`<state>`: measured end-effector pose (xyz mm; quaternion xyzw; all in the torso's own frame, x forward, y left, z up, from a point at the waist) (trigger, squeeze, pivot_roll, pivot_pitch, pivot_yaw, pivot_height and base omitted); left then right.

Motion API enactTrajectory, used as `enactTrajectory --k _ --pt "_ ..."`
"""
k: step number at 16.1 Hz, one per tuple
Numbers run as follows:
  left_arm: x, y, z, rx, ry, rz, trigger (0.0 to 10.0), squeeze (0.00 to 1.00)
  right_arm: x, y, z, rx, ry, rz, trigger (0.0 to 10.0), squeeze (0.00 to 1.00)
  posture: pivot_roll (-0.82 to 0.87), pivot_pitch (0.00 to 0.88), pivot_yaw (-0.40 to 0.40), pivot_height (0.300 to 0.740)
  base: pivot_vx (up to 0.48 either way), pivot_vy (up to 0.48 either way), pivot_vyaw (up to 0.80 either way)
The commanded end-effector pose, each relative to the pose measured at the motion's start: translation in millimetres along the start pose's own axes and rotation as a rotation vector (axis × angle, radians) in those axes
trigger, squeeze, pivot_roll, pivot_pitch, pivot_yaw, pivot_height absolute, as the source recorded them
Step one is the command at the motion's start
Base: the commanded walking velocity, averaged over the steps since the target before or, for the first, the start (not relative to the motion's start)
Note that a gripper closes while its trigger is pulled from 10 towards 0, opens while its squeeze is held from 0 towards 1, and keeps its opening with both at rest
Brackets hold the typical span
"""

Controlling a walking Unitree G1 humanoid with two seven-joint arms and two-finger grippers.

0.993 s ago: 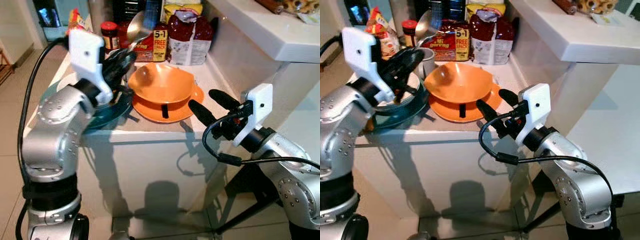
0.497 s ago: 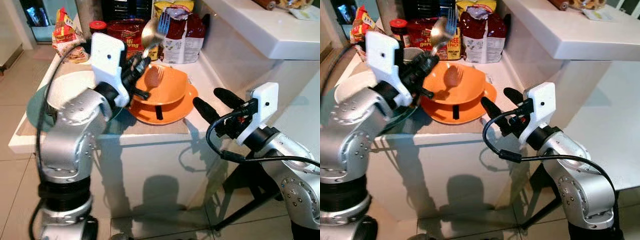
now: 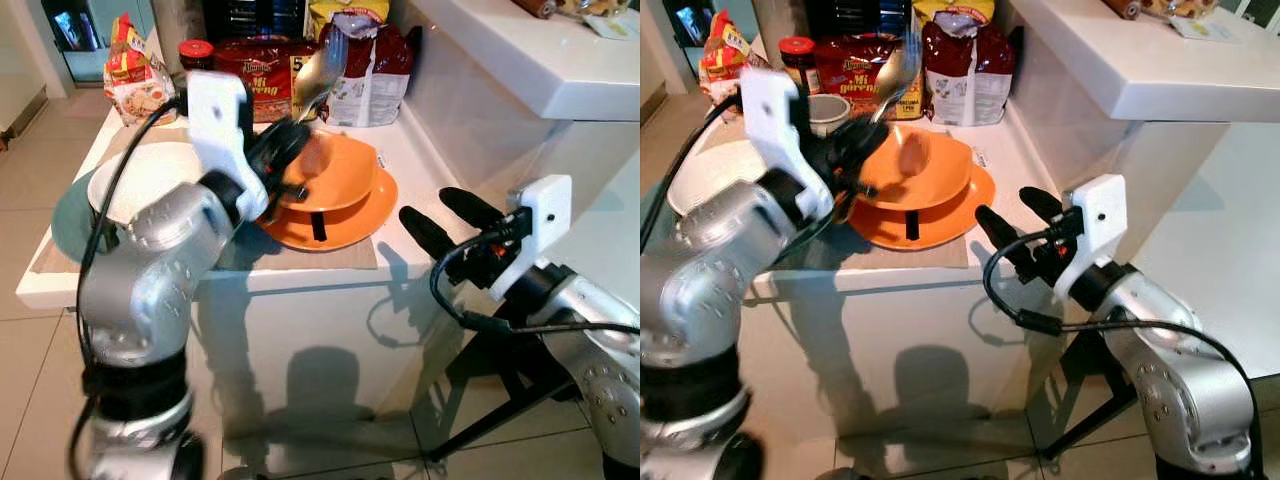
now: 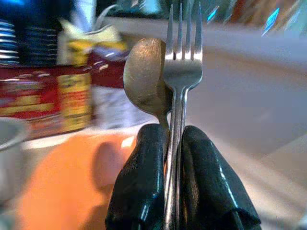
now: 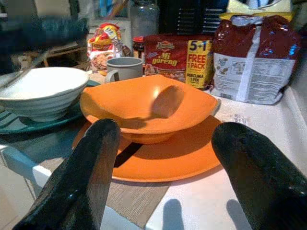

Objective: Setting the table

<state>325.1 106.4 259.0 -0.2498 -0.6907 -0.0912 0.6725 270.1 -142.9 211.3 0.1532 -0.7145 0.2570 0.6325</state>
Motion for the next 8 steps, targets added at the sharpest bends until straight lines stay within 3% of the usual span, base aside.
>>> enactTrajectory --k 1,2,5,8 --pt "2 0.2 2.0 0.03 -0.034 -0.08 10.0 0.0 4 0.7 3.8 -0.039 -0.016 0.007 10.0 0.0 -0.03 0.0 -0.054 0.74 0.0 0.0 0.0" --pt "-4 7.0 7.2 0.073 -0.031 -0.096 10.0 0.0 1 8.9 6.2 -0.041 -0.015 0.017 10.0 0.0 -0.03 0.0 -0.055 0.74 0.0 0.0 0.0" --pt "-12 17.2 6.9 0.173 -0.001 -0.089 10.0 0.0 -1 9.9 4.2 -0.058 -0.011 0.0 10.0 0.0 -0.02 0.0 -0.067 0.74 0.0 0.0 0.0" --pt "-11 12.2 -23.4 0.094 0.071 -0.149 10.0 0.0 1 4.0 -0.6 -0.066 -0.013 -0.004 10.0 0.0 -0.02 0.0 -0.07 0.74 0.0 0.0 0.0"
Point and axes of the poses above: a point about 5 cm out from each wrist's last joint towards the gripper, its own z axis pointing back from the gripper into the wrist, its own x axis along the axis of the wrist's last joint, y = z × x, the point moved 3 cm from there along -z, pointing out of the wrist towards the gripper, and after that the axes turned 12 degrees about z, right-handed, at the moved point
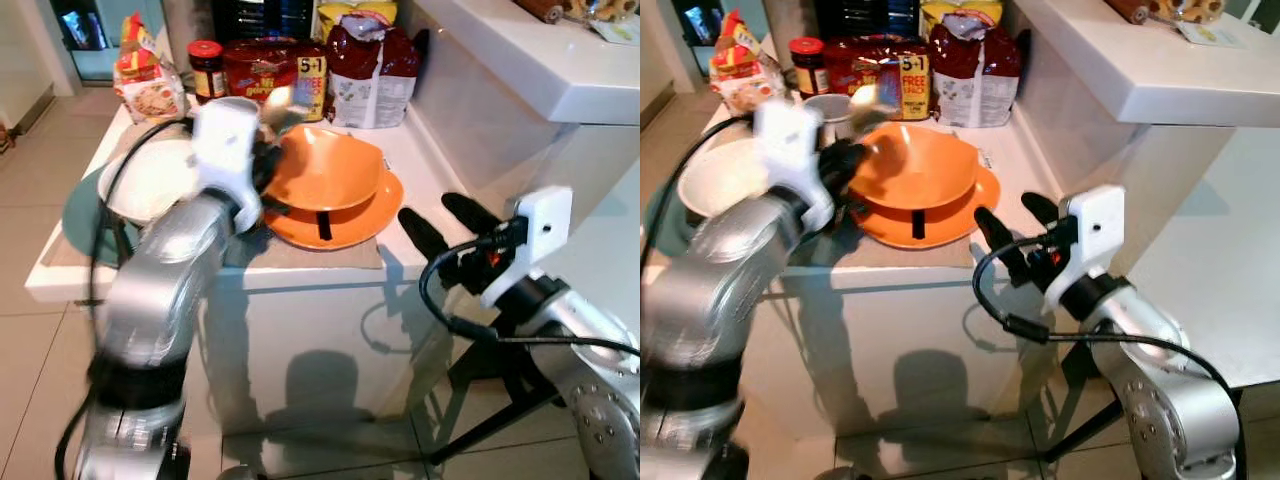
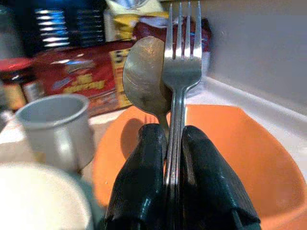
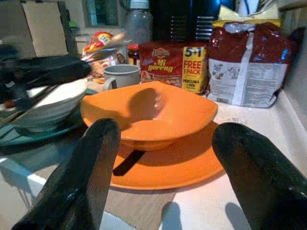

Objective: Setting the table

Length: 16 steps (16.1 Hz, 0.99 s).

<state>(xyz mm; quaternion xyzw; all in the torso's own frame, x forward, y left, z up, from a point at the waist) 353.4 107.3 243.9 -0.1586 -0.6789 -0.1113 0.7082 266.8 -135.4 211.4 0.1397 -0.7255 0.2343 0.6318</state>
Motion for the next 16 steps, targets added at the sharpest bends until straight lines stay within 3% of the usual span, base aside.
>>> enactTrajectory --k 1,3,6,10,16 --pt "2 -2.5 -13.5 -0.045 0.039 -0.069 10.0 0.0 -2 -6.4 3.7 0.014 0.028 0.03 10.0 0.0 -0.04 0.0 -0.055 0.74 0.0 0.0 0.0" --pt "-6 -1.9 -30.0 -0.088 0.149 -0.096 10.0 0.0 -5 -15.8 13.9 0.033 0.079 0.069 10.0 0.0 -0.06 0.0 -0.04 0.74 0.0 0.0 0.0" --pt "-21 -5.8 -40.9 -0.12 0.303 -0.143 10.0 0.0 -10 -25.1 25.3 0.046 0.144 0.104 10.0 0.0 -0.06 0.0 -0.035 0.74 0.0 0.0 0.0" --pt "-18 -5.4 -56.9 -0.113 0.342 -0.112 10.0 0.0 -10 -28.7 30.1 0.055 0.163 0.115 10.0 0.0 -0.07 0.0 -0.03 0.74 0.0 0.0 0.0" --pt "-6 2.8 -63.4 -0.101 0.341 -0.13 10.0 0.0 -8 -30.3 31.5 0.057 0.162 0.116 10.0 0.0 -0.07 0.0 -0.028 0.74 0.0 0.0 0.0"
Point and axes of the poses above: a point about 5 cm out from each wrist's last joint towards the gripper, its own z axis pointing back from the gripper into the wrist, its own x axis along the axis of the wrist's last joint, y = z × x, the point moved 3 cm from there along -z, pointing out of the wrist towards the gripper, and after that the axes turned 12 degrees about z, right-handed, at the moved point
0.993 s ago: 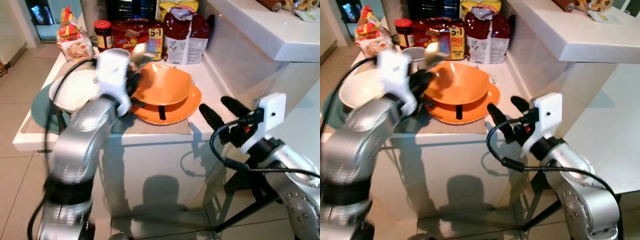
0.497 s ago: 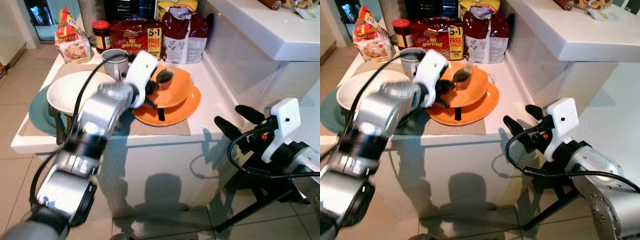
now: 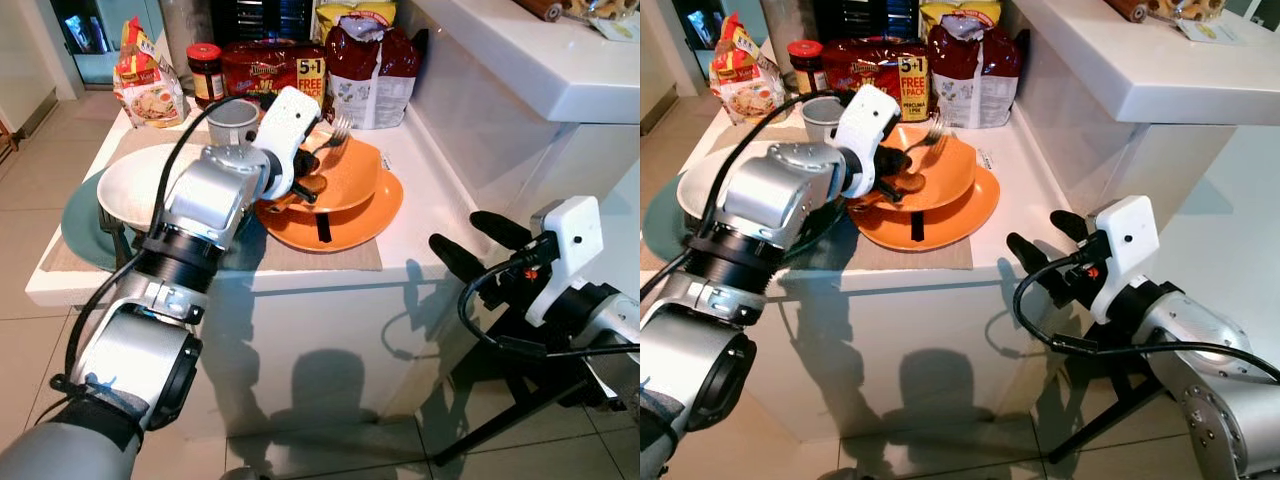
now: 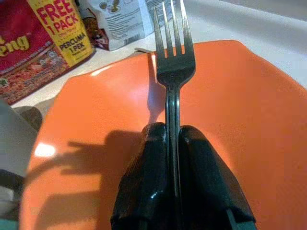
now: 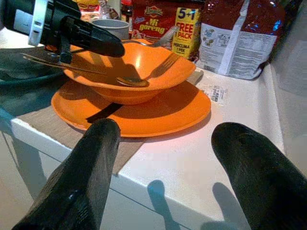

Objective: Setting the table

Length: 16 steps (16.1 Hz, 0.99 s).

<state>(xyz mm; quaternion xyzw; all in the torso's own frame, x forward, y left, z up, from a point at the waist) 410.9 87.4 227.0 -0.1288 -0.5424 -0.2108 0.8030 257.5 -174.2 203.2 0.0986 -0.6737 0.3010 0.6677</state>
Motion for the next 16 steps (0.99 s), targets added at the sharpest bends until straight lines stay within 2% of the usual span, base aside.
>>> enactTrajectory --k 1,3,4,5,7,8,9,10,11,12,13,14,16 --pt "12 2.2 1.8 0.005 -0.03 -0.02 10.0 0.0 2 -3.7 3.4 -0.003 0.006 0.003 10.0 0.0 -0.06 0.0 -0.03 0.74 0.0 0.0 0.0" --pt "23 8.4 5.0 0.034 -0.08 -0.029 10.0 0.0 2 -4.1 3.5 -0.002 0.004 0.004 10.0 0.0 -0.06 0.0 -0.033 0.74 0.0 0.0 0.0" --pt "32 9.2 8.0 0.033 -0.136 -0.024 10.0 0.0 2 -4.3 3.3 -0.005 0.001 0.003 10.0 0.0 -0.06 0.0 -0.034 0.74 0.0 0.0 0.0" --pt "52 13.3 21.9 0.039 -0.285 0.009 10.0 0.0 5 -3.1 2.0 -0.015 -0.017 -0.005 10.0 0.0 -0.06 0.0 -0.029 0.74 0.0 0.0 0.0" --pt "59 15.8 34.9 0.024 -0.355 0.068 10.0 0.0 8 -0.4 0.4 -0.018 -0.037 -0.018 10.0 0.0 -0.06 0.0 -0.03 0.74 0.0 0.0 0.0" --pt "65 14.3 59.6 -0.013 -0.512 0.124 10.0 0.0 10 5.9 -2.4 -0.001 -0.06 -0.048 10.0 0.0 -0.05 0.0 -0.041 0.74 0.0 0.0 0.0" --pt "64 12.1 74.7 -0.027 -0.599 0.131 10.0 0.0 11 9.3 -4.2 0.013 -0.071 -0.06 10.0 0.0 -0.05 0.0 -0.042 0.74 0.0 0.0 0.0" --pt "53 7.7 92.5 -0.059 -0.669 0.158 10.0 0.0 13 13.8 -6.6 0.033 -0.091 -0.072 10.0 0.0 -0.04 0.005 -0.049 0.74 0.0 0.0 0.0" --pt "38 4.0 99.6 -0.072 -0.657 0.144 10.0 0.0 15 18.0 -8.4 0.053 -0.109 -0.083 10.0 0.0 -0.03 0.008 -0.052 0.74 0.0 0.0 0.0" --pt "12 -2.5 109.5 -0.085 -0.617 0.113 10.0 0.0 17 23.6 -10.5 0.078 -0.128 -0.097 10.0 0.0 -0.03 0.016 -0.06 0.74 0.0 0.0 0.0" --pt "-8 -5.4 114.3 -0.084 -0.564 0.132 10.0 0.0 16 25.6 -11.5 0.085 -0.126 -0.102 10.0 0.0 -0.02 0.021 -0.064 0.74 0.0 0.0 0.0" --pt "-31 -10.8 123.5 -0.081 -0.509 0.161 3.6 0.0 14 27.0 -12.6 0.089 -0.122 -0.107 10.0 0.0 -0.02 0.022 -0.066 0.74 0.0 0.0 0.0" --pt "-39 -18.4 134.8 -0.099 -0.52 0.197 0.0 0.0 15 26.9 -13.4 0.092 -0.125 -0.112 10.0 0.0 -0.02 0.025 -0.069 0.74 0.0 0.0 0.0"
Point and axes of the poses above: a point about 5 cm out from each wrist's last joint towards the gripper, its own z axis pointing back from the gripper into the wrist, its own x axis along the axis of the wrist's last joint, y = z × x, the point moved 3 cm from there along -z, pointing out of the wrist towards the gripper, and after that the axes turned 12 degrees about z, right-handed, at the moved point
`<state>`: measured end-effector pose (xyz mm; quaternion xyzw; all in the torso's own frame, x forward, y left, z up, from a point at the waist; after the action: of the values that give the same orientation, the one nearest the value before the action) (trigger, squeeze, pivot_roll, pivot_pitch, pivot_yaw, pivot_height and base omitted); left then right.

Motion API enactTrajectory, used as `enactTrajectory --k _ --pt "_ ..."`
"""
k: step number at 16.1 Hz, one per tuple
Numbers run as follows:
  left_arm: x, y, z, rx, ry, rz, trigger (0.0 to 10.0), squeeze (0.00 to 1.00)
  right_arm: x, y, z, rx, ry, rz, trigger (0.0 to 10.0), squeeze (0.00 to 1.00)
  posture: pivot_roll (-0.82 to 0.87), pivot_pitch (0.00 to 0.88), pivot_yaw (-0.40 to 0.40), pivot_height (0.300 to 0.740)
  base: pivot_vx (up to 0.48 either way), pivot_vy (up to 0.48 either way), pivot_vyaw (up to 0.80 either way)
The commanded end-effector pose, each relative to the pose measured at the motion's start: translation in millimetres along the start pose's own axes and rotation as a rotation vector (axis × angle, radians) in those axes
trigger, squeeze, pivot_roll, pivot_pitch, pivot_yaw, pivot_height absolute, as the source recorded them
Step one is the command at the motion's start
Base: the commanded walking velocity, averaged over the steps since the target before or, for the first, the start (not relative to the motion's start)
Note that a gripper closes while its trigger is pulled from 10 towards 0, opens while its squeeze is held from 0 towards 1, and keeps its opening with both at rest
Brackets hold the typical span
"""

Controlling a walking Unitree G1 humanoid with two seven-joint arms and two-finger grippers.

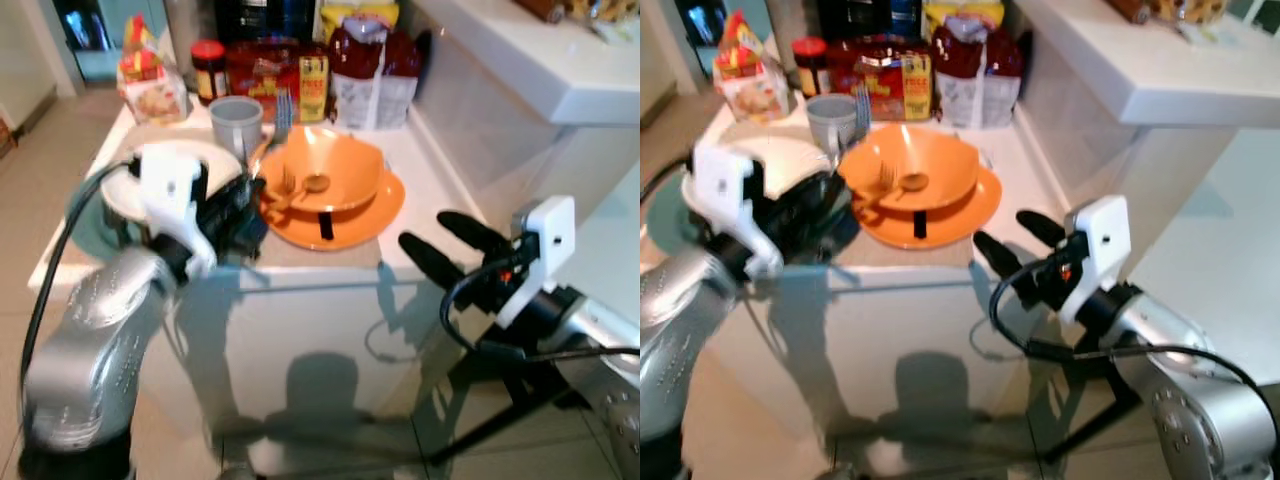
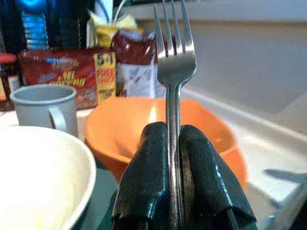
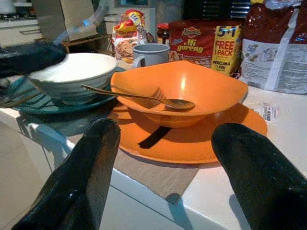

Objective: Setting the table

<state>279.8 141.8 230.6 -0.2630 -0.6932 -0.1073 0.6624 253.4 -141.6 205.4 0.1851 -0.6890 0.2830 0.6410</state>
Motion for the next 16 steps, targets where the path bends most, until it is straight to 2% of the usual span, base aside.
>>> enactTrajectory --k 1,2,5,6,8,10,13,16 --pt "8 -12.3 2.6 -0.04 -0.032 -0.018 2.3 0.0 4 -1.1 -1.2 0.007 -0.014 0.007 10.0 0.0 -0.01 0.023 -0.071 0.74 0.0 0.0 0.0" --pt "6 -13.8 1.5 -0.039 -0.03 -0.048 10.0 0.0 3 -1.2 -1.9 0.009 -0.014 0.006 10.0 0.0 -0.01 0.022 -0.07 0.74 0.0 0.0 0.0" --pt "-3 -18.1 3.9 -0.041 -0.023 -0.094 10.0 0.0 2 2.9 -3.0 0.024 -0.016 0.0 10.0 0.0 -0.02 0.023 -0.061 0.74 0.0 0.0 0.0" --pt "-11 -24.0 9.3 -0.077 0.0 -0.09 10.0 0.0 2 4.4 -0.4 0.028 -0.014 -0.001 10.0 0.0 -0.02 0.022 -0.055 0.74 0.0 0.0 0.0" --pt "-16 -24.3 9.5 -0.069 0.049 -0.081 10.0 0.0 2 -4.5 3.9 -0.011 -0.011 0.013 10.0 0.0 -0.02 0.018 -0.046 0.74 0.0 -0.48 0.0" --pt "-15 -23.6 7.1 -0.061 0.047 -0.095 10.0 0.0 2 -6.9 1.2 -0.039 -0.022 0.002 10.0 0.0 -0.01 0.021 -0.045 0.74 0.0 -0.48 0.0" --pt "-19 -21.4 10.0 -0.041 0.056 -0.131 10.0 0.0 -7 4.1 -5.6 -0.021 -0.019 -0.035 10.0 0.0 0.0 0.033 -0.044 0.74 0.0 -0.48 0.0" --pt "-20 -17.6 11.4 -0.003 0.052 -0.157 10.0 0.0 -8 8.6 -5.5 -0.017 -0.02 -0.053 10.0 0.0 -0.01 0.043 -0.054 0.74 0.0 -0.48 0.0"
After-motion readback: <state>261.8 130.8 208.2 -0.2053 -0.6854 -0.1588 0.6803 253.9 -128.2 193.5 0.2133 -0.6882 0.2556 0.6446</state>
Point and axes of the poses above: a point about 5 cm out from each wrist's last joint towards the gripper, its own z axis pointing back from the gripper into the wrist, its own x axis along the axis of the wrist's last joint, y = z × x, the point moved 3 cm from there along -z, pointing out of the wrist towards the gripper, and after that the axes turned 12 degrees about z, right-handed, at the moved point
